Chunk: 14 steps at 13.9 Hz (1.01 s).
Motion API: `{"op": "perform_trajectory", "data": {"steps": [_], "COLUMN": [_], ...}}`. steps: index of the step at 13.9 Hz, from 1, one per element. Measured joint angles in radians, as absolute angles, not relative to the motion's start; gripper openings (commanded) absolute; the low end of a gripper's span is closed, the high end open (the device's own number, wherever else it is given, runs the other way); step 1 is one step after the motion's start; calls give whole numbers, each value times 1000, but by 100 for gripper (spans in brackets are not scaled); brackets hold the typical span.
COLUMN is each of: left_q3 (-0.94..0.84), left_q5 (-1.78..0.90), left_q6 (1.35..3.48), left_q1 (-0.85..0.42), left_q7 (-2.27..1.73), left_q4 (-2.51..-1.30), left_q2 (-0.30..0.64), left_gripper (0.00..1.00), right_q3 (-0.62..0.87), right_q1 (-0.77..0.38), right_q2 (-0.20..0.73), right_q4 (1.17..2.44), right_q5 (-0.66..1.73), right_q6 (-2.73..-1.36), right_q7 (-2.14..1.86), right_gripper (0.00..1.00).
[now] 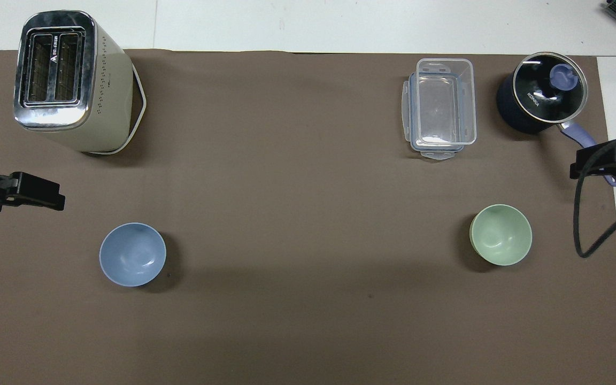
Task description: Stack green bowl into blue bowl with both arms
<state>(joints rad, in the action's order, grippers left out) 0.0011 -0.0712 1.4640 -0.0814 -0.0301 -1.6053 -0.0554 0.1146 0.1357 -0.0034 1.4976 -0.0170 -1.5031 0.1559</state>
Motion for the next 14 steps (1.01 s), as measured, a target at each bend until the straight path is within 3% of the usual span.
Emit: {"op": "perform_trajectory", "data": {"steps": [14], "left_q3": [1], "left_q5": [-71], "left_q6": [1479], "left_q1": [-79], "left_q7": [-37], "left_q4": [-1607], "left_q2": [-64], "left_gripper": [100], "right_q3": [115], "right_q1": [136], "right_q2": [-3], "right_q4": [1498], "right_q5": [-17], "right_q6": [-1503], "right_q7": [156], "right_gripper": [100]}}
